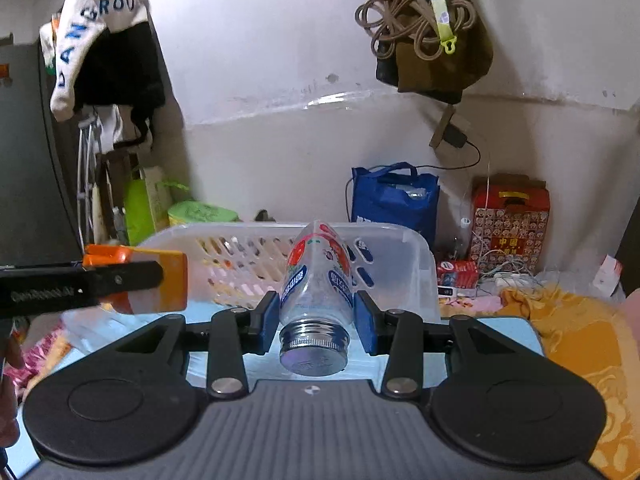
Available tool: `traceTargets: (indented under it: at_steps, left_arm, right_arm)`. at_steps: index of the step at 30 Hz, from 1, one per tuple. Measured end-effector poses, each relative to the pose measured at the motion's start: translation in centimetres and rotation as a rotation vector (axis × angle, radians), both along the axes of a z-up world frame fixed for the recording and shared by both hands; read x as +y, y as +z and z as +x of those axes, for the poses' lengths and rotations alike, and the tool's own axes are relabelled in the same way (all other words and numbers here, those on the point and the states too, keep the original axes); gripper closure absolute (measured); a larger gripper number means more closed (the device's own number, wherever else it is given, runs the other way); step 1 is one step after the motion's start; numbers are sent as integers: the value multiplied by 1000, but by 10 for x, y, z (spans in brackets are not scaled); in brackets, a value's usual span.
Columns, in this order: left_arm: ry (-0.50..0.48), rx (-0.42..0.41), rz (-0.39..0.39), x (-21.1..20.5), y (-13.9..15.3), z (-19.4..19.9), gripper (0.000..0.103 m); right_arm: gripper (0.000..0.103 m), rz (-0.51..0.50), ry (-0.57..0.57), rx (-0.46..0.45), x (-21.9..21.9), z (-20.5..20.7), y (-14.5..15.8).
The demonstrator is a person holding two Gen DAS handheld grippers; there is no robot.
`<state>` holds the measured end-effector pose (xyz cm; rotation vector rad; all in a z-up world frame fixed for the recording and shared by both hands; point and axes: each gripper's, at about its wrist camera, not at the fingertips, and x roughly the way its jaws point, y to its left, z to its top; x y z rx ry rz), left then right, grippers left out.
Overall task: Organize objects
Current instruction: 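Lift both bottles over the clear basket and open both tools to drop them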
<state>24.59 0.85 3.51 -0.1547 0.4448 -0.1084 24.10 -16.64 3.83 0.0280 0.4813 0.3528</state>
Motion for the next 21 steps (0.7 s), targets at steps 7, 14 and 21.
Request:
traceTargets:
  at_steps: [7,14,21]
  left_arm:
    - [22,-59,25,-4,-9,-3,15]
    - [96,-166,176,-12,-2,-57,0]
    - [21,-3,117,1,-51,-127,2]
  right_arm:
    - [5,22,0,-44,-3,-10,-1]
    - [0,56,-27,-157,-18,-87,18]
    - [0,25,14,70,-35,-146,-54]
